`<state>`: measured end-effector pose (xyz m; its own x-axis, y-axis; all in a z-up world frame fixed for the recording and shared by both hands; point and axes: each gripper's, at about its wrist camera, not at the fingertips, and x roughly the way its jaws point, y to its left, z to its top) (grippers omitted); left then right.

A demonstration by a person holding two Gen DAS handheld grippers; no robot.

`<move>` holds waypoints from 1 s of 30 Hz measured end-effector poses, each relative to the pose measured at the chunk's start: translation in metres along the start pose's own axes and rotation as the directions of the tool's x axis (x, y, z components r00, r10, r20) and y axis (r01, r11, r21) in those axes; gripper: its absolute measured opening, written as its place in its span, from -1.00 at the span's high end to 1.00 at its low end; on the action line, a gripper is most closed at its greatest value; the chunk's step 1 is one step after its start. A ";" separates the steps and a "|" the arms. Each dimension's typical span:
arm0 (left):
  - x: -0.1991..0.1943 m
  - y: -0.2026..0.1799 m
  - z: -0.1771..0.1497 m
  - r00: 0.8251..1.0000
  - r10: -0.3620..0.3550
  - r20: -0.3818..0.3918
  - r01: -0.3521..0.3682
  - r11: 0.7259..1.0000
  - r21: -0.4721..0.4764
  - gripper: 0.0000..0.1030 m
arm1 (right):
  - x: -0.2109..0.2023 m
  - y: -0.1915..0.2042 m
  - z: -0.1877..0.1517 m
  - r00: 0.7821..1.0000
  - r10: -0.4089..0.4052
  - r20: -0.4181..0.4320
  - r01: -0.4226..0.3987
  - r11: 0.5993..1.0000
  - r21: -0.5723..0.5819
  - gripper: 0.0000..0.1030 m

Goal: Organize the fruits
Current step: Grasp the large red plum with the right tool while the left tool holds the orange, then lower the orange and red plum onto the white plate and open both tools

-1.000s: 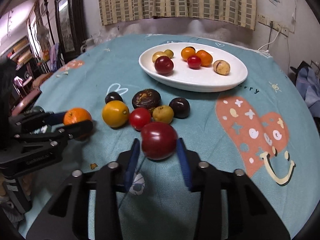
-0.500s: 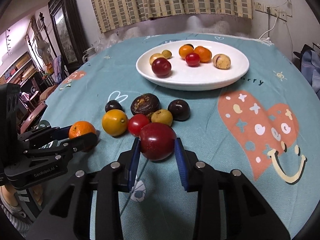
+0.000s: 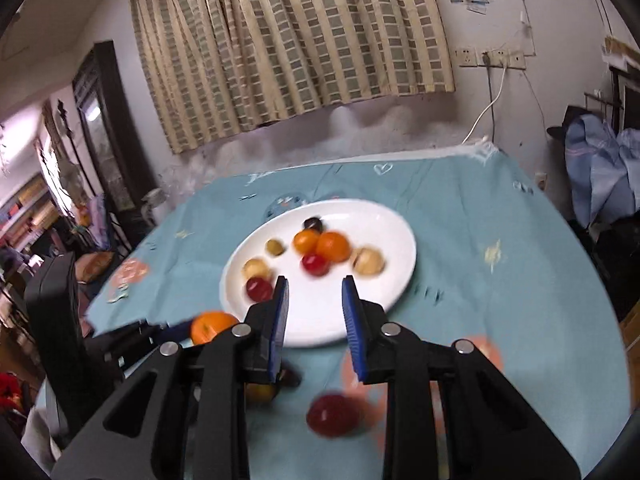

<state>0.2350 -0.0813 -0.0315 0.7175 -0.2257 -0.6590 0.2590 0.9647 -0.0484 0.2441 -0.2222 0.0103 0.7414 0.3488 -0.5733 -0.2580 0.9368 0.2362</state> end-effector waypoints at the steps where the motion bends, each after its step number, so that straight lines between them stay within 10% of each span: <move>1: 0.005 -0.002 0.001 1.000 -0.001 0.001 0.001 1.000 0.000 0.11 | 0.008 -0.004 -0.001 0.999 -0.001 -0.033 0.001 1.000 0.006 0.46; 6: 0.010 0.007 -0.005 0.999 -0.036 0.000 0.036 0.999 -0.023 0.11 | 0.004 -0.016 -0.043 0.991 -0.013 -0.133 0.007 0.999 -0.044 -0.23; 13: -0.004 0.017 -0.007 0.999 -0.030 0.023 0.032 0.998 -0.049 0.11 | 0.051 -0.020 -0.089 0.950 -0.098 -0.298 0.069 0.992 -0.106 0.05; 17: -0.007 0.019 -0.009 0.999 -0.036 0.020 0.037 0.998 -0.051 0.11 | 0.039 -0.017 -0.093 0.961 -0.095 -0.258 0.064 0.990 -0.124 0.21; 24: 0.009 0.006 0.009 1.000 -0.014 0.011 0.014 1.000 0.010 0.11 | 0.020 -0.021 -0.028 0.992 -0.083 -0.094 0.080 0.996 -0.029 0.21; 30: 0.039 -0.002 0.015 0.999 -0.028 -0.024 0.029 0.999 0.024 0.10 | 0.079 -0.023 0.003 0.990 0.003 -0.139 0.011 0.995 0.101 0.17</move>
<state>0.2716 -0.0936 -0.0459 0.6943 -0.2492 -0.6751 0.2951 0.9542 -0.0488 0.3107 -0.2163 -0.0376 0.6475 0.3519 -0.6759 -0.1861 0.9331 0.3075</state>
